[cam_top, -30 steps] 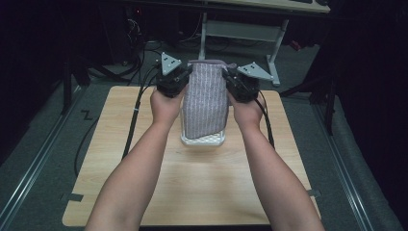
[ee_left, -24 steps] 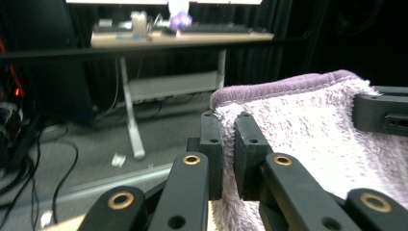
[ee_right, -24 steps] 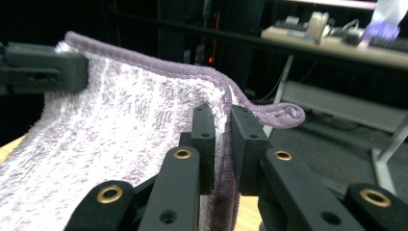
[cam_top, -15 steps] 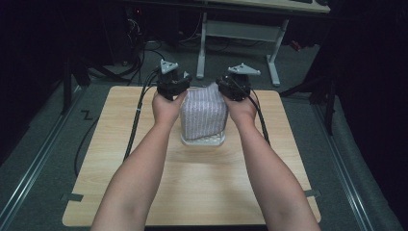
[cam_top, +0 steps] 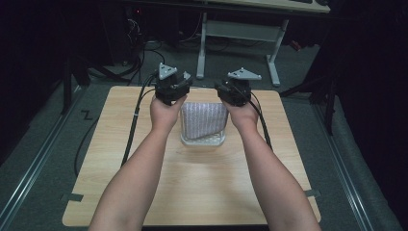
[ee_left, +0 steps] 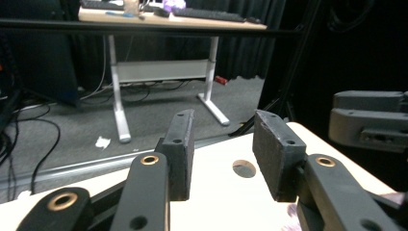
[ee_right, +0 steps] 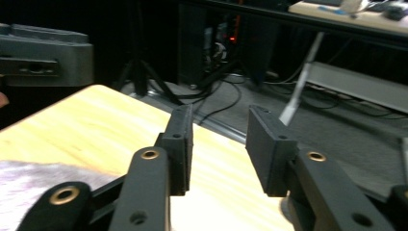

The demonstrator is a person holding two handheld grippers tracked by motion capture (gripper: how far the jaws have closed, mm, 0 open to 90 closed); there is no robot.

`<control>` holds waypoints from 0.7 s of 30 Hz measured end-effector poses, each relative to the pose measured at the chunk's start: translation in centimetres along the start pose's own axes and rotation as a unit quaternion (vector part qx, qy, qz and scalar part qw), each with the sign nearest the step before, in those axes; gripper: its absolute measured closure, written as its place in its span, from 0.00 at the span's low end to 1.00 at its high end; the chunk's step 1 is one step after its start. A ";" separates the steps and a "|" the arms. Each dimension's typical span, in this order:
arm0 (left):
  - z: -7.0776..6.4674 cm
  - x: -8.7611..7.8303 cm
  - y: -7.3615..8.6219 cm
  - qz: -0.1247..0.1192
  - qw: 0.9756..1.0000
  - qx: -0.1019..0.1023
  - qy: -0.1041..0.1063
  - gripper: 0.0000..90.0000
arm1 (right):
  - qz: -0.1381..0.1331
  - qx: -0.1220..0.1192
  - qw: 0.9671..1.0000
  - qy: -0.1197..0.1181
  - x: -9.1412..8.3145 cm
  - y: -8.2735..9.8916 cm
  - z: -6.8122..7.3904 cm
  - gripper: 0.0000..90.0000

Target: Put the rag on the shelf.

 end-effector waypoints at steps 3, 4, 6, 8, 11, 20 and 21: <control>-0.1 -0.2 0.3 0.005 1.000 0.008 -0.006 0.66 | 0.000 -0.002 1.000 -0.008 -0.2 0.1 0.6 0.66; -0.1 -0.3 0.3 0.006 1.000 0.009 -0.006 0.66 | 0.000 -0.007 1.000 -0.008 -0.2 0.1 0.8 0.66; 0.1 -0.4 0.5 0.010 1.000 0.009 -0.014 0.66 | 0.003 -0.012 1.000 -0.006 -0.2 0.2 1.0 0.65; 0.2 -0.5 0.7 0.013 1.000 -0.001 -0.019 0.66 | 0.004 -0.017 1.000 -0.005 -0.2 0.4 1.2 0.65; 0.2 -1.1 0.7 0.007 1.000 0.004 -0.019 0.65 | 0.000 -0.019 1.000 -0.004 -0.6 0.6 1.2 0.64; 0.1 -3.5 1.6 0.009 0.999 0.038 -0.020 0.64 | -0.009 -0.027 1.000 0.000 -3.0 1.8 0.7 0.57; 0.1 -3.9 1.8 0.009 0.999 0.039 -0.019 0.64 | -0.011 -0.032 0.999 0.002 -3.4 2.1 0.6 0.57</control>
Point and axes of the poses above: each handheld gripper's, and its own axes: x roughly forward along the jaws, y roughly out of its underside, z roughly to its left, the point moved 4 cm from there along x, roughly forward along the jaws, and after that the axes turned 2 degrees about -y, right-handed, at the moved point
